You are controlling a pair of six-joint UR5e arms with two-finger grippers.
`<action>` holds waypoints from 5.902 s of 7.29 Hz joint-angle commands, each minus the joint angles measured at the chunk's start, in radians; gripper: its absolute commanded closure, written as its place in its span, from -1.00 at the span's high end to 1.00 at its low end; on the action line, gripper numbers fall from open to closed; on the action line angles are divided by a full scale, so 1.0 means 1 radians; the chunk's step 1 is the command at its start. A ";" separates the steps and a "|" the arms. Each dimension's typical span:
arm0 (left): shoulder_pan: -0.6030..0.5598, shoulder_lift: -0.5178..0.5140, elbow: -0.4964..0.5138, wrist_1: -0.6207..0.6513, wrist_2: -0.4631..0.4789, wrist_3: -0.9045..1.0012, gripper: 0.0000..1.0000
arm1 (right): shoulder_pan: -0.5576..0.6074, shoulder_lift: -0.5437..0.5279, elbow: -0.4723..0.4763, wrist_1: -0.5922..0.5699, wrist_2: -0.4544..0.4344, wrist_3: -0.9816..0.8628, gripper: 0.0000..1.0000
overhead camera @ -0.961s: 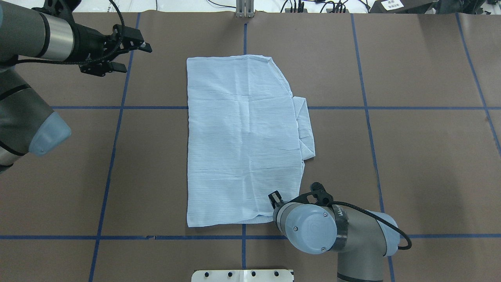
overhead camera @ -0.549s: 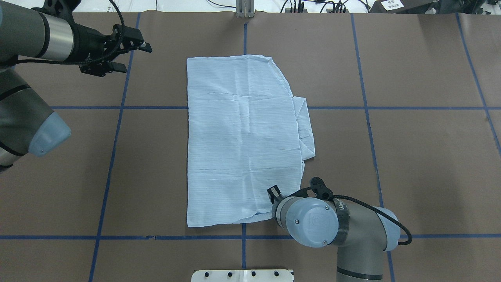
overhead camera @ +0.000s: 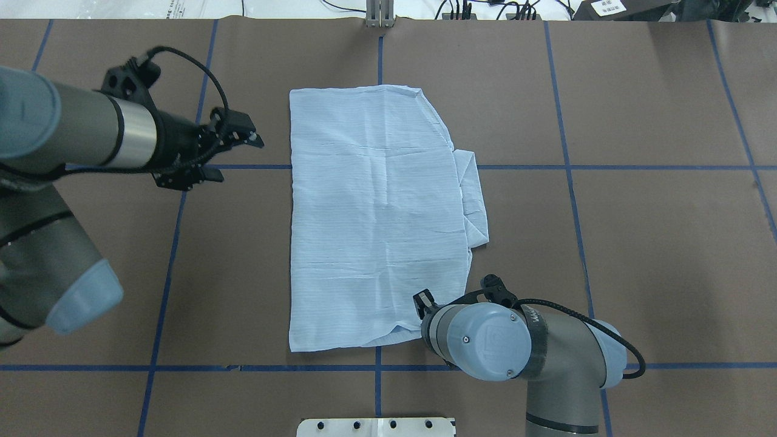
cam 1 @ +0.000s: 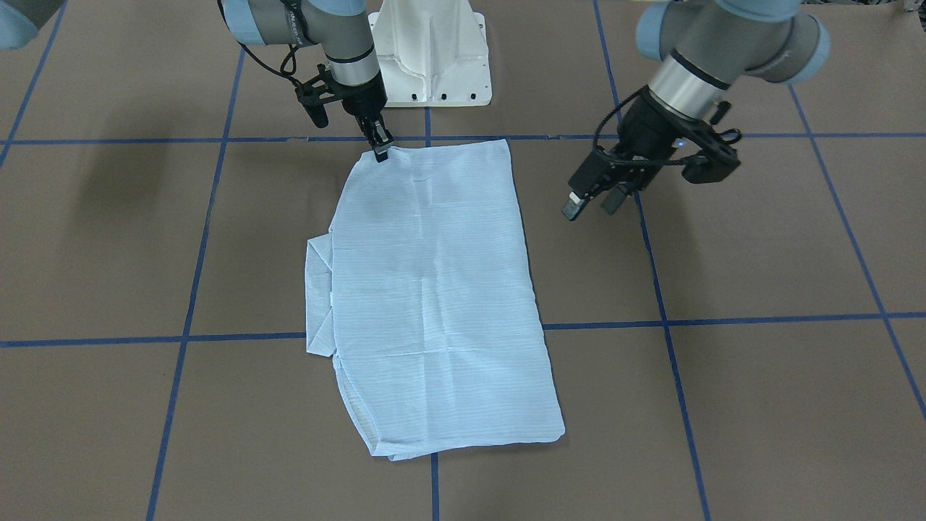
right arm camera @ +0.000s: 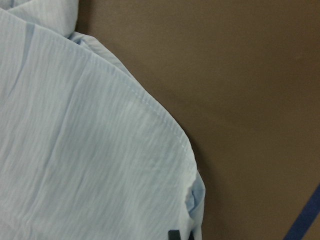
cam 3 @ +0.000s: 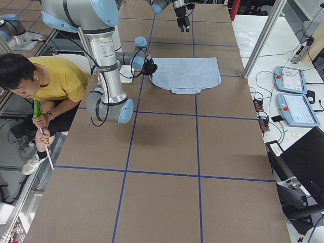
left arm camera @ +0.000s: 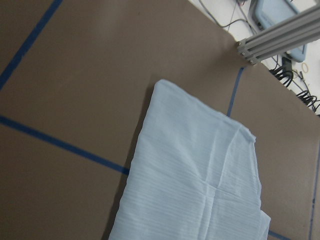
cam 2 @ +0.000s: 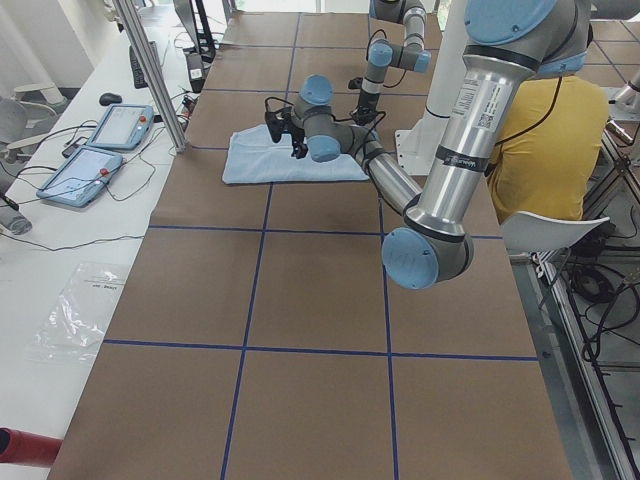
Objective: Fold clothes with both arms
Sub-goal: 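Bring the left gripper to the other near corner of the shirt, then grasp both near corners and lift them with both grippers, then fold the near edge over toward the far edge with both grippers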
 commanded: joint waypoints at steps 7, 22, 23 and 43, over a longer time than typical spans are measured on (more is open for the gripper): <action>0.411 0.012 0.040 0.149 0.131 -0.241 0.88 | 0.000 -0.002 0.000 0.000 0.005 -0.016 -1.00; 0.454 -0.016 0.053 0.149 0.131 -0.240 -1.00 | 0.000 0.004 0.006 0.000 0.004 -0.016 -1.00; 0.444 -0.014 0.003 0.149 0.128 -0.240 -1.00 | 0.000 -0.004 0.038 0.000 0.002 -0.014 -1.00; -0.055 -0.391 0.731 -0.216 0.079 0.012 -1.00 | 0.528 0.501 -0.848 0.265 0.321 -0.556 -1.00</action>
